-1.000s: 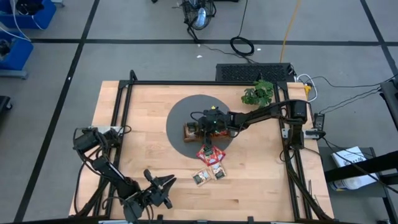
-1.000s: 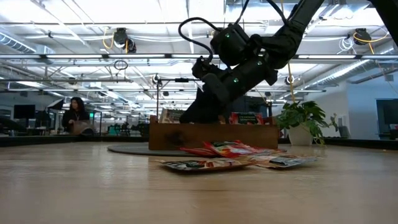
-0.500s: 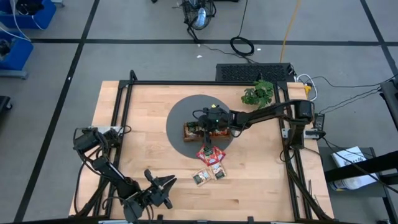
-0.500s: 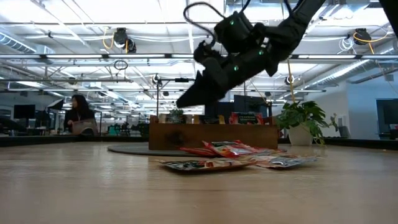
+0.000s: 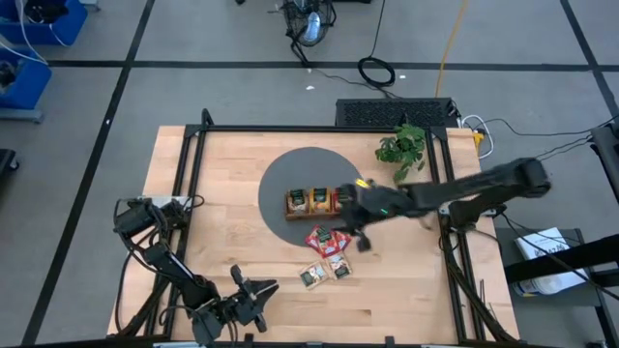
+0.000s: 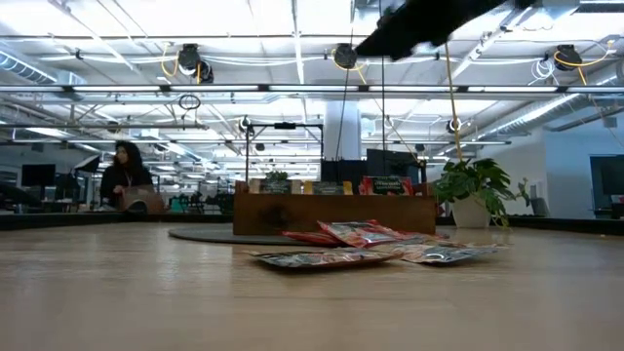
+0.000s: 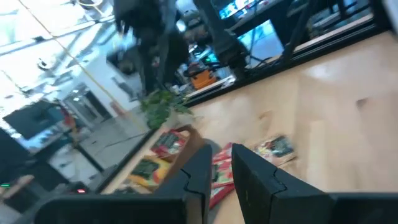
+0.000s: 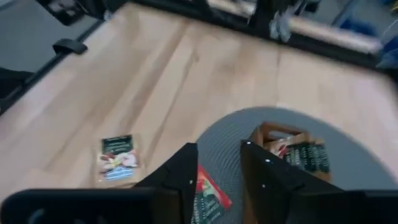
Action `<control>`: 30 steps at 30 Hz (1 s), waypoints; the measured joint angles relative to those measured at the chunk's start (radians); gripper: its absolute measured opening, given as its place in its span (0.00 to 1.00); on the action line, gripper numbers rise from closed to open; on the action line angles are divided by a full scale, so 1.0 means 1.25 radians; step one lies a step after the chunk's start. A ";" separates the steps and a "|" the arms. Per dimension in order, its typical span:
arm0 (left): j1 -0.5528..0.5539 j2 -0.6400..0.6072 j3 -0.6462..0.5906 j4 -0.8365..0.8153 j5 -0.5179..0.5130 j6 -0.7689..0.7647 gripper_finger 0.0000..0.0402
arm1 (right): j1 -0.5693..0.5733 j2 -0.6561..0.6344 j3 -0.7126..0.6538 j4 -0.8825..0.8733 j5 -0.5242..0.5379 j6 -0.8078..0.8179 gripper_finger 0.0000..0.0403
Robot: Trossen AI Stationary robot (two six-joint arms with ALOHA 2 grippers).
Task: Pick & Place Tea
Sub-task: Put the red tea bag into the right section of the wooden organizer
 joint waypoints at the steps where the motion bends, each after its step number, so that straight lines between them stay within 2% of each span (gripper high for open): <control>1: 0.000 0.000 0.000 0.000 0.011 -0.013 0.17 | 0.033 -0.034 -0.020 0.002 0.043 0.002 0.26; 3: 0.002 0.000 0.000 0.000 0.044 -0.037 0.17 | 0.099 -0.102 -0.062 -0.002 0.134 0.022 0.21; 5: 0.010 0.000 0.000 0.000 0.089 -0.062 0.17 | 0.156 -0.166 -0.107 -0.010 0.184 0.051 0.16; 10: 0.068 0.000 0.000 -0.027 0.226 -0.150 0.17 | 0.270 -0.292 -0.247 0.010 0.212 0.164 0.02; 12: 0.113 0.000 0.000 -0.073 0.329 -0.235 0.17 | 0.307 -0.318 -0.317 0.061 0.212 0.201 0.01; 15: 0.195 0.000 0.000 -0.145 0.551 -0.361 0.17 | 0.350 -0.326 -0.413 0.165 0.212 0.227 0.02; 17: 0.242 0.001 0.000 -0.183 0.646 -0.405 0.17 | 0.368 -0.317 -0.471 0.236 0.211 0.229 0.01; 20: 0.282 0.001 0.000 -0.189 0.657 -0.423 0.17 | 0.374 -0.298 -0.544 0.369 0.212 0.229 0.01; 23: 0.307 0.001 0.000 -0.182 0.661 -0.390 0.17 | 0.369 -0.275 -0.591 0.466 0.212 0.221 0.01; 27: 0.330 0.001 0.000 -0.203 0.658 -0.377 0.17 | 0.360 -0.223 -0.603 0.490 0.212 0.204 0.00; 30: 0.334 0.001 0.000 -0.224 0.595 -0.379 0.17 | 0.346 -0.161 -0.595 0.504 0.231 0.203 0.00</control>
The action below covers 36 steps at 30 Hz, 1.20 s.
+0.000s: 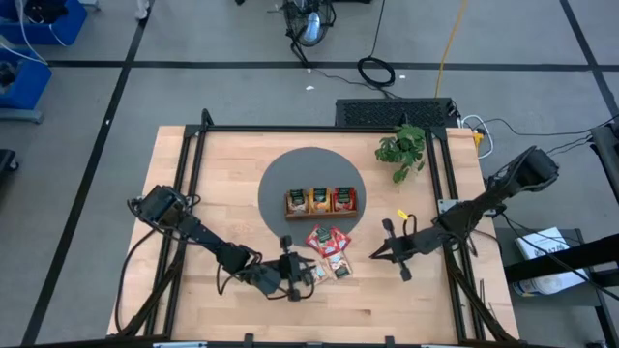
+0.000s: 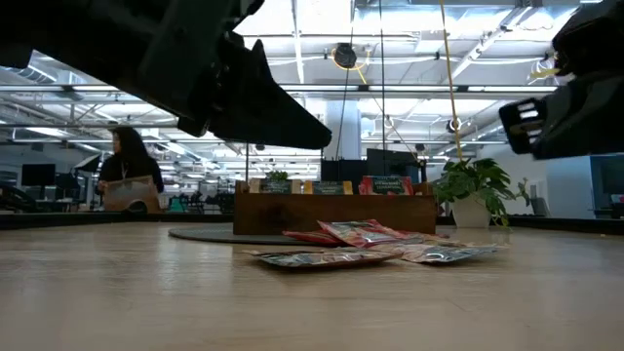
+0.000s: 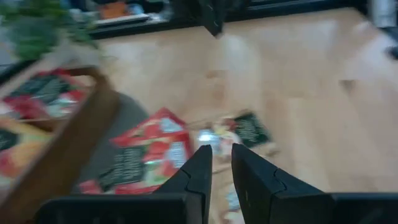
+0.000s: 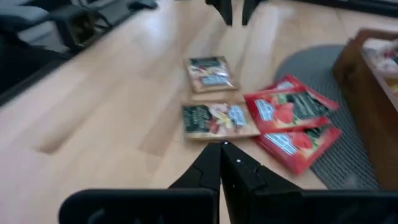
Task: Pick & Place Tea
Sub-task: Put the red tea bag into the right section of the wooden organizer
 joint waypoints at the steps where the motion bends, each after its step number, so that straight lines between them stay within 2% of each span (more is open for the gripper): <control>1: 0.000 0.000 0.000 -0.002 -0.017 -0.002 0.17 | -0.005 0.022 0.005 0.011 0.003 0.002 0.00; 4: 0.001 0.000 0.000 -0.004 -0.037 -0.010 0.17 | -0.019 0.091 0.021 0.062 0.002 -0.021 0.00; 10: 0.010 0.000 0.000 -0.054 -0.008 -0.071 0.17 | -0.043 0.237 0.117 0.104 -0.006 -0.079 0.00; 16: -0.006 0.022 0.000 -0.064 -0.003 -0.107 0.17 | -0.097 0.380 0.288 0.044 -0.023 -0.130 0.00; 22: -0.036 0.039 0.000 -0.090 -0.007 -0.109 0.17 | -0.170 0.479 0.402 -0.023 -0.023 -0.149 0.00; 30: -0.043 0.039 0.000 -0.087 -0.016 -0.107 0.17 | -0.236 0.543 0.420 -0.057 -0.024 -0.107 0.00; 36: -0.029 0.039 0.000 -0.051 -0.006 -0.113 0.17 | -0.236 0.566 0.416 -0.079 -0.023 -0.031 0.00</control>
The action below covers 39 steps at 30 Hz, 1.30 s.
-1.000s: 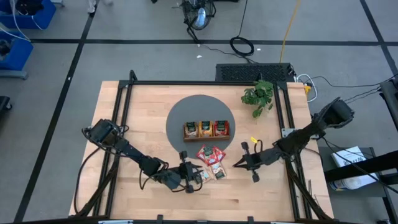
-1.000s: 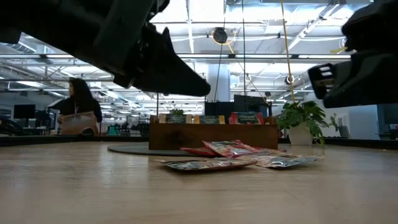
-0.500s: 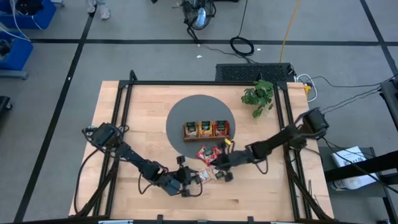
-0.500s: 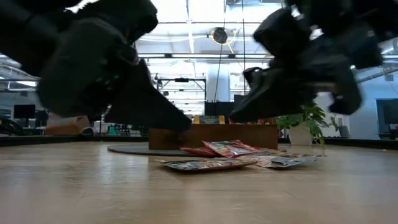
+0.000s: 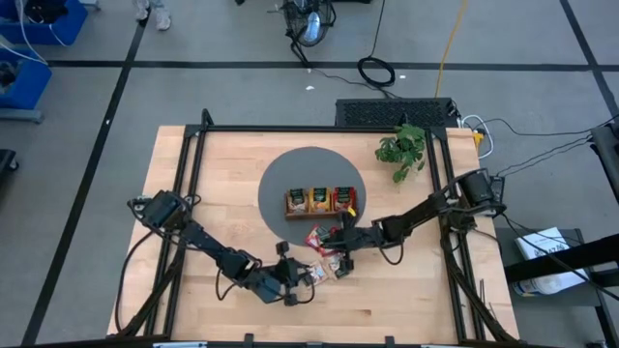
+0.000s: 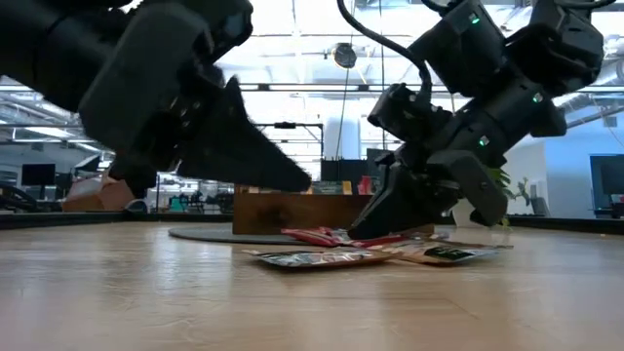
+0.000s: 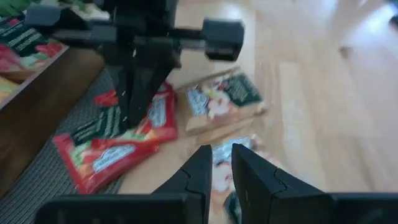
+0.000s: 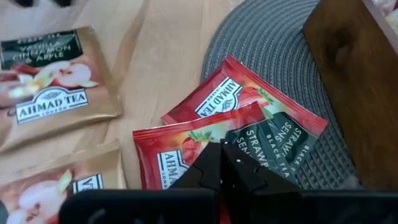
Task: Pick & Place Tea
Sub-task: Put the red tea bag into the right section of the wooden organizer
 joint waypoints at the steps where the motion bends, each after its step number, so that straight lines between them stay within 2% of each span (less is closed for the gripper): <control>1: 0.004 0.000 0.000 0.013 0.009 0.000 0.17 | 0.005 0.002 -0.002 0.003 0.003 0.012 0.00; 10: 0.030 0.000 0.000 0.042 0.092 -0.036 0.17 | 0.081 0.005 -0.008 0.026 0.017 0.083 0.00; 15: 0.029 0.014 0.003 0.059 0.095 -0.038 0.17 | 0.114 -0.004 -0.011 0.061 0.086 0.033 0.00; 21: 0.042 0.056 0.027 0.053 0.084 -0.012 0.17 | 0.116 -0.067 -0.010 0.071 0.103 -0.017 0.00; 28: 0.051 0.056 0.031 0.085 0.084 -0.012 0.17 | 0.117 -0.140 -0.009 -0.041 0.103 0.005 0.01; 33: 0.064 0.079 0.092 0.039 0.116 -0.011 0.17 | 0.111 -0.142 -0.009 -0.103 0.104 0.042 0.07; 39: 0.071 0.162 0.197 -0.042 0.088 0.031 0.17 | 0.086 -0.142 -0.010 -0.136 0.106 0.097 0.20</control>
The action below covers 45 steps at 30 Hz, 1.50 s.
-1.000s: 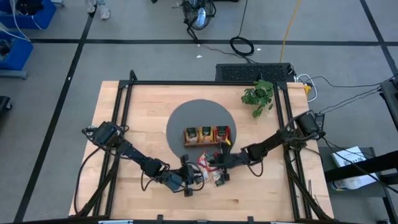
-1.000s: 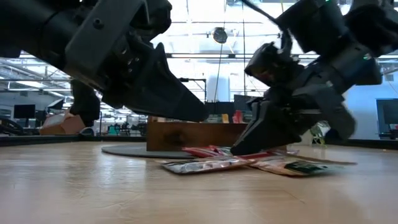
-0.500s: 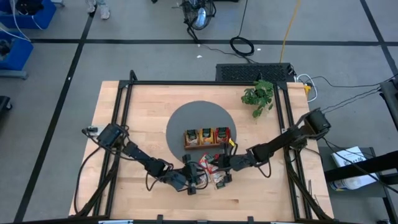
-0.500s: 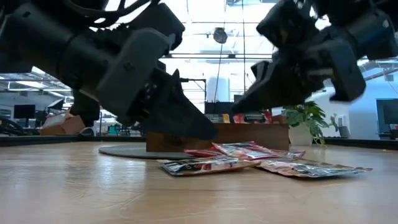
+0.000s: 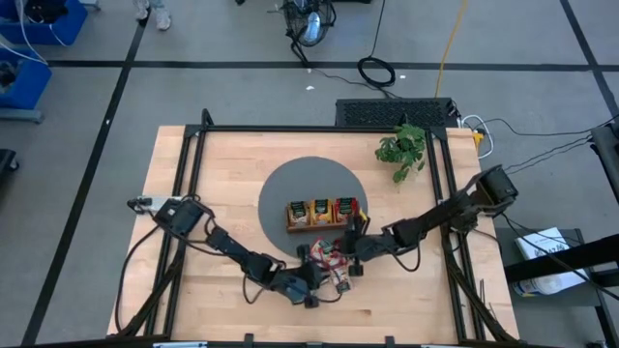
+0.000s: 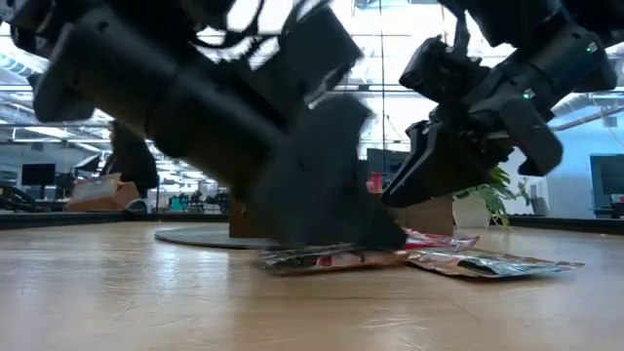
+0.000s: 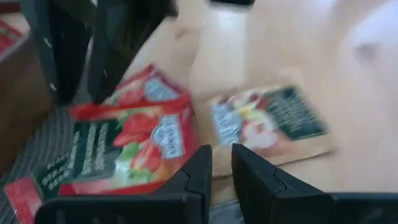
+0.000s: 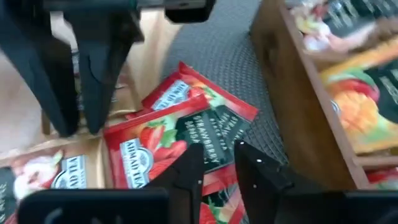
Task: Pick & Place Tea
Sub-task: Put the red tea bag into the right section of the wooden organizer
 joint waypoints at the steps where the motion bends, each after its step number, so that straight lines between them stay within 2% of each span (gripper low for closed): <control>1: 0.002 0.012 0.013 -0.024 -0.017 -0.005 0.17 | -0.007 0.000 0.000 -0.004 -0.002 0.013 0.22; 4: 0.007 0.022 0.039 -0.068 -0.049 -0.024 0.17 | -0.028 0.000 0.000 -0.028 -0.003 0.046 0.27; 10: 0.009 0.025 0.042 -0.075 -0.052 -0.028 0.17 | -0.053 0.000 0.000 -0.071 -0.004 0.108 0.32; 13: 0.010 0.024 0.042 -0.087 -0.052 -0.033 0.17 | -0.055 0.000 0.000 -0.084 -0.007 0.125 0.33; 19: 0.017 0.023 0.042 -0.109 -0.051 -0.050 0.17 | -0.061 -0.001 0.001 -0.079 -0.130 0.158 0.32; 29: 0.023 0.023 0.042 -0.118 -0.048 -0.052 0.17 | -0.061 -0.001 0.001 -0.084 -0.133 0.157 0.30; 33: 0.025 0.023 0.042 -0.119 -0.046 -0.054 0.17 | -0.062 -0.001 0.001 -0.101 -0.165 0.149 0.24; 39: 0.025 0.023 0.041 -0.119 -0.046 -0.055 0.17 | -0.062 -0.001 0.001 -0.110 -0.167 0.117 0.02; 45: 0.023 0.023 0.041 -0.119 -0.049 -0.050 0.17 | -0.059 -0.027 0.001 -0.114 -0.147 0.098 0.00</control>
